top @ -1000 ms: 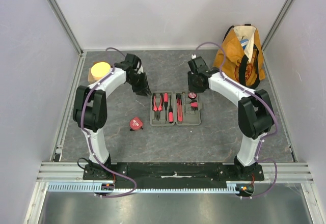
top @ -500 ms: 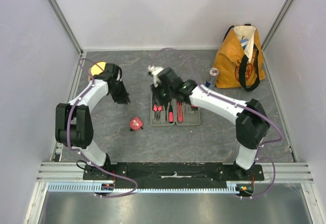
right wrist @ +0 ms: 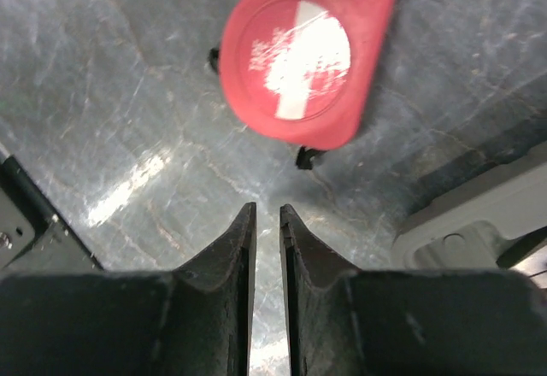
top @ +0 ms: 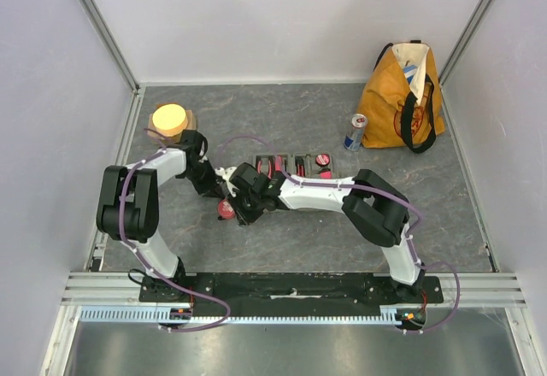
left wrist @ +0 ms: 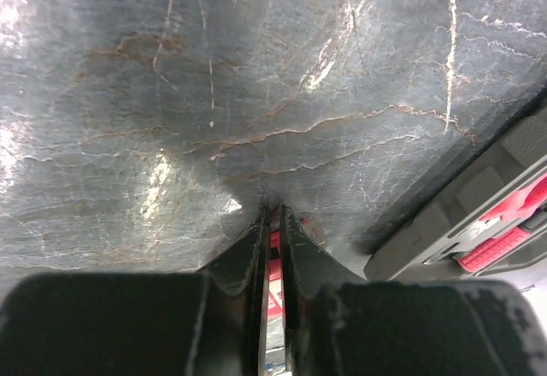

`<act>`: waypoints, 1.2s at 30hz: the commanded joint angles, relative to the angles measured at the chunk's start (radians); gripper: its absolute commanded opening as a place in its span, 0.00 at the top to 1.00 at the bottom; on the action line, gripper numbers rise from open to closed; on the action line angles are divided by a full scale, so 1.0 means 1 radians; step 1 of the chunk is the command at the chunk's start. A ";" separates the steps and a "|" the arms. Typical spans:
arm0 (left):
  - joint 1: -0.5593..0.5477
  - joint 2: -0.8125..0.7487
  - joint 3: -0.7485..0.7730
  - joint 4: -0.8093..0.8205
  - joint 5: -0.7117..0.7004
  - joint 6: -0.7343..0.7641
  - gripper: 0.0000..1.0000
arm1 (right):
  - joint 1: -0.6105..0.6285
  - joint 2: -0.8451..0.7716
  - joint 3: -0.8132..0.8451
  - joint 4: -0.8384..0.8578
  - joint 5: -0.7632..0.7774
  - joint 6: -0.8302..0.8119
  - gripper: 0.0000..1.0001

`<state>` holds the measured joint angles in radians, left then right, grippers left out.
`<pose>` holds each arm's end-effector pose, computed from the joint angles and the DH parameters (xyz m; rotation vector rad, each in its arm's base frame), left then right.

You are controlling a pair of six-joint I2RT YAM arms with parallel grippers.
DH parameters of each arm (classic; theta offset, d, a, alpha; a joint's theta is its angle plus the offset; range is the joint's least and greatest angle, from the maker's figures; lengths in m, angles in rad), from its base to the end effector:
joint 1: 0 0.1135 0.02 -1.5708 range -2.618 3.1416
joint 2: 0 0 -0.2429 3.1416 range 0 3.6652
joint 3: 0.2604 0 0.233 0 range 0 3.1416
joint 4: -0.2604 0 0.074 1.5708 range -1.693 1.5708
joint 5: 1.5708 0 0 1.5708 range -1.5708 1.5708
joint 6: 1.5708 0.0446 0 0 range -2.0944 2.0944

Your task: Pack the tool kit

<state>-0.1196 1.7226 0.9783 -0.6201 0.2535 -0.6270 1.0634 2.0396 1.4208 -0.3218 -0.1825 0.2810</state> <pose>0.2836 -0.0454 0.1305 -0.7161 2.9199 -0.4703 0.1957 0.3687 0.1532 -1.0894 2.4329 0.7316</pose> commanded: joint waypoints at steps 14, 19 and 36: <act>0.001 -0.248 -0.236 0.177 -0.040 -0.258 0.90 | -0.092 0.109 0.091 0.118 0.124 0.115 0.76; 0.000 -0.383 -0.331 0.189 -0.040 -0.284 0.91 | -0.118 0.168 0.185 0.107 0.127 0.096 0.67; 0.000 -0.796 -0.140 -0.124 -0.390 -0.237 0.89 | -0.089 0.080 0.291 0.026 0.293 0.093 0.26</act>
<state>-0.1200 1.0473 0.6750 -0.6281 0.0463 -0.8707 0.9344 2.2150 1.6642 -0.2596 0.0425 0.3717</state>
